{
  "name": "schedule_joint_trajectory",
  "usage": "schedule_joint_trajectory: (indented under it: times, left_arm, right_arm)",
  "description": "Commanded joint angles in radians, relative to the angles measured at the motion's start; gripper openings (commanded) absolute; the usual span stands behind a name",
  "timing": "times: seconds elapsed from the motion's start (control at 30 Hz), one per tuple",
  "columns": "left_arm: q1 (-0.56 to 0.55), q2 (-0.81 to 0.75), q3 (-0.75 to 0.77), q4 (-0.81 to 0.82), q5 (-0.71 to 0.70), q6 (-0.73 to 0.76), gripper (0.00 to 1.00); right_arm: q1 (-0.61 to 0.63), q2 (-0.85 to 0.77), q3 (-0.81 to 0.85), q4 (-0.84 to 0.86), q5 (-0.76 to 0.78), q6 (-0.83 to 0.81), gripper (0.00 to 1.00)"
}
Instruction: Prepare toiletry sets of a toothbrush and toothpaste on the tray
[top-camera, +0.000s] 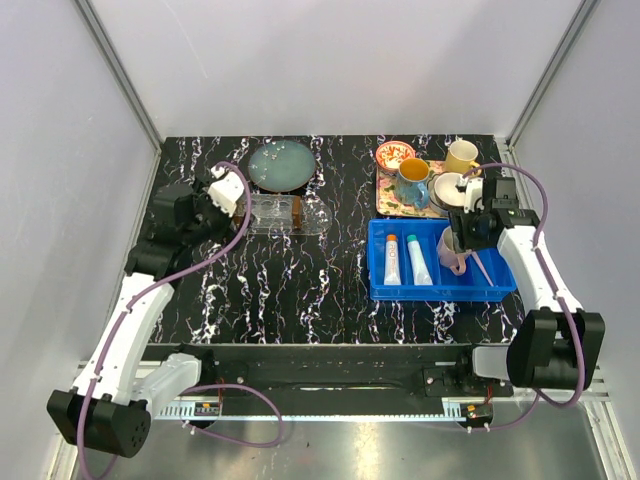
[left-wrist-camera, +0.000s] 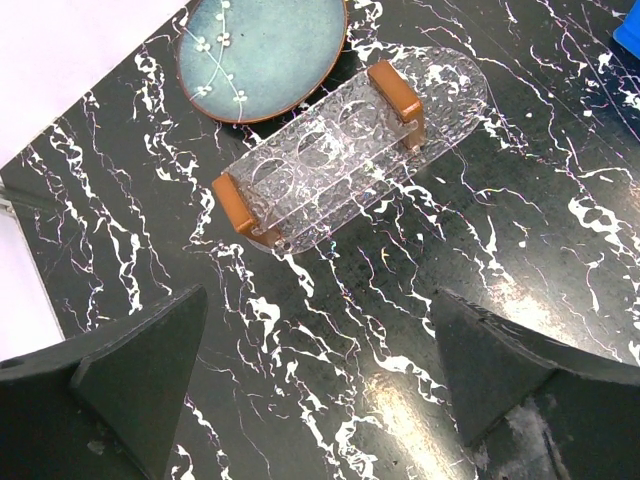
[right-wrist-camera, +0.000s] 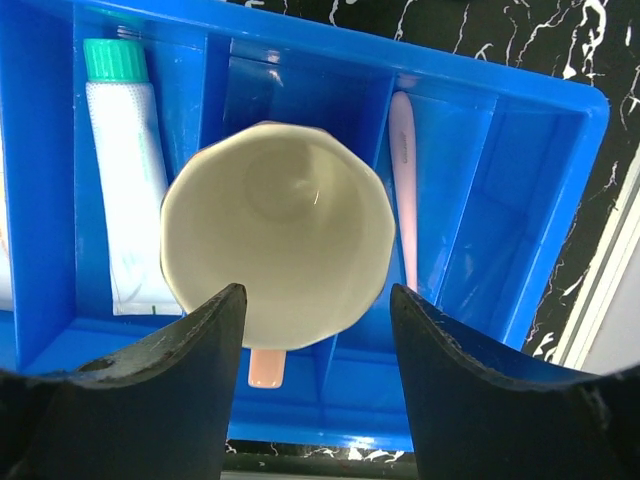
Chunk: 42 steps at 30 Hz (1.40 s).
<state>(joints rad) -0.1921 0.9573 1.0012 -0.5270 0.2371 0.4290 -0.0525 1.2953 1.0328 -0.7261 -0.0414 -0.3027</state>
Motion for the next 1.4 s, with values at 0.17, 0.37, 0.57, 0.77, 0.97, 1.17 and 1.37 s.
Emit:
schedule_joint_trajectory:
  times: [0.17,0.37,0.57,0.77,0.97,1.17,1.37]
  left_arm:
    - [0.003,-0.02,-0.044,0.119,0.011,0.004,0.99]
    - [0.003,0.012,-0.033,0.134,0.024,-0.003,0.99]
    - [0.003,0.012,-0.049,0.142,0.047,-0.016,0.99]
    - [0.002,-0.008,-0.064,0.151,0.053,-0.015,0.99]
    - [0.003,-0.022,-0.076,0.157,0.068,-0.022,0.99]
    - [0.003,-0.032,-0.088,0.165,0.074,-0.022,0.99]
    - [0.003,-0.043,-0.092,0.168,0.079,-0.018,0.99]
  right_arm:
    - [0.002,0.097,0.068,0.05,0.024,0.016,0.62]
    - [-0.001,0.143,0.085,0.05,0.026,0.005,0.57]
    - [-0.009,0.156,0.067,0.056,0.017,-0.003,0.52]
    - [-0.018,0.162,0.049,0.071,0.014,-0.015,0.47]
    - [-0.023,0.183,0.041,0.079,0.003,-0.022,0.38]
    - [-0.026,0.187,0.05,0.077,-0.005,-0.026,0.28]
    - [-0.027,0.183,0.07,0.06,-0.017,-0.024,0.17]
